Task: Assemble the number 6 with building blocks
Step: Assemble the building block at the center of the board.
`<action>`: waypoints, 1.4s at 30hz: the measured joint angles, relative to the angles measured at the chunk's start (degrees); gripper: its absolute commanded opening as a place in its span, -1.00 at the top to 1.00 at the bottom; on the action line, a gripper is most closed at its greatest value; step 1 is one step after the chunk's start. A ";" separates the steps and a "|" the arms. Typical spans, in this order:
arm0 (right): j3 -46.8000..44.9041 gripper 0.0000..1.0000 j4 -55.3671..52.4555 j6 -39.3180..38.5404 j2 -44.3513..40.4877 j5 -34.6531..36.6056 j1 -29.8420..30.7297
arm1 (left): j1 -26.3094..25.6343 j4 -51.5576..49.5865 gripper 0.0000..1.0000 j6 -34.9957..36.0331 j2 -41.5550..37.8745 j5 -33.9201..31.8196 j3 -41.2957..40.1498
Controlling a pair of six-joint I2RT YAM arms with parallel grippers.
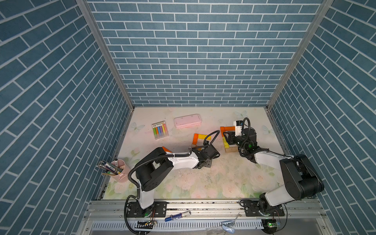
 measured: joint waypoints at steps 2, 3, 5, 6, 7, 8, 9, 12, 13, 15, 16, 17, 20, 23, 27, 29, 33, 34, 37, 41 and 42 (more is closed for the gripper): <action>0.00 0.14 -0.04 -0.20 0.00 0.04 0.02 | 0.00 -0.79 -0.35 0.22 -1.16 -0.20 0.02; 0.00 0.13 -0.15 -0.42 -0.04 0.09 0.02 | 0.00 -1.38 -0.43 0.26 -2.25 -0.26 0.09; 0.00 0.12 -0.61 -0.63 -0.31 0.48 0.20 | 0.07 -2.62 -0.58 0.59 -4.87 -0.48 0.33; 0.00 0.11 -1.01 -0.81 -0.61 0.70 0.33 | 0.20 -3.23 -0.64 0.70 -6.62 -0.48 0.48; 0.00 0.10 -1.40 -1.09 -1.03 0.92 0.52 | 0.42 -3.72 -0.68 0.83 -8.39 -0.39 0.66; 0.00 0.10 -1.79 -1.46 -1.46 1.16 0.76 | 0.72 -4.17 -0.72 1.05 -9.81 -0.22 0.79; 0.00 0.10 -2.25 -1.84 -2.08 1.38 1.16 | 1.22 -4.76 -0.74 1.11 -11.43 0.11 0.96; 0.00 0.09 -2.89 -3.32 -3.37 2.01 3.08 | 3.65 -6.84 -0.79 1.33 -15.30 1.09 0.92; 0.02 0.09 -2.95 -3.91 -3.50 2.14 4.00 | 4.55 -7.50 -0.80 1.36 -16.35 1.25 0.68; 0.04 0.09 -3.37 -4.98 -3.48 2.34 5.53 | 6.32 -9.03 -0.82 1.29 -18.47 1.27 -0.37; 0.04 0.09 -3.65 -5.33 -3.45 2.40 6.25 | 7.30 -9.88 -0.81 1.16 -19.69 1.20 -1.31; 0.15 0.09 -3.91 -6.01 -3.39 2.43 6.95 | 8.24 -10.75 -0.82 0.92 -20.96 1.09 -2.45; 0.96 0.09 -4.94 -7.72 -2.95 2.38 8.85 | 10.91 -12.85 -0.81 -0.15 -24.52 0.83 -6.32; 1.84 0.09 -5.79 -9.49 -2.51 2.16 10.38 | 13.81 -14.78 -0.80 -1.64 -27.19 0.31 -9.73; 2.58 0.09 -6.29 -11.04 -1.64 1.66 11.67 | 18.80 -17.38 -0.74 -4.50 -27.28 -0.22 -11.28; 2.86 0.09 -6.38 -11.43 -1.07 1.49 12.13 | 21.31 -17.75 -0.71 -6.14 -26.16 -0.46 -11.28; 3.13 0.10 -6.75 -12.35 -0.28 1.20 12.59 | 24.96 -17.42 -0.61 -10.38 -22.32 -0.83 -11.28; 3.21 0.10 -6.84 -12.44 -0.20 1.14 12.68 | 25.57 -17.22 -0.60 -11.45 -21.18 -0.87 -11.26; 3.26 0.10 -6.88 -12.55 -0.17 1.09 12.70 | 26.64 -16.59 -0.55 -14.34 -18.16 -1.38 -10.86; 3.26 0.11 -6.88 -12.57 -0.17 1.07 12.76 | 27.63 -15.17 -0.52 -17.70 -16.24 -2.19 -10.75; 3.26 0.11 -6.88 -12.57 -0.17 1.07 12.79 | 27.96 -14.75 -0.50 -18.45 -16.00 -2.36 -10.75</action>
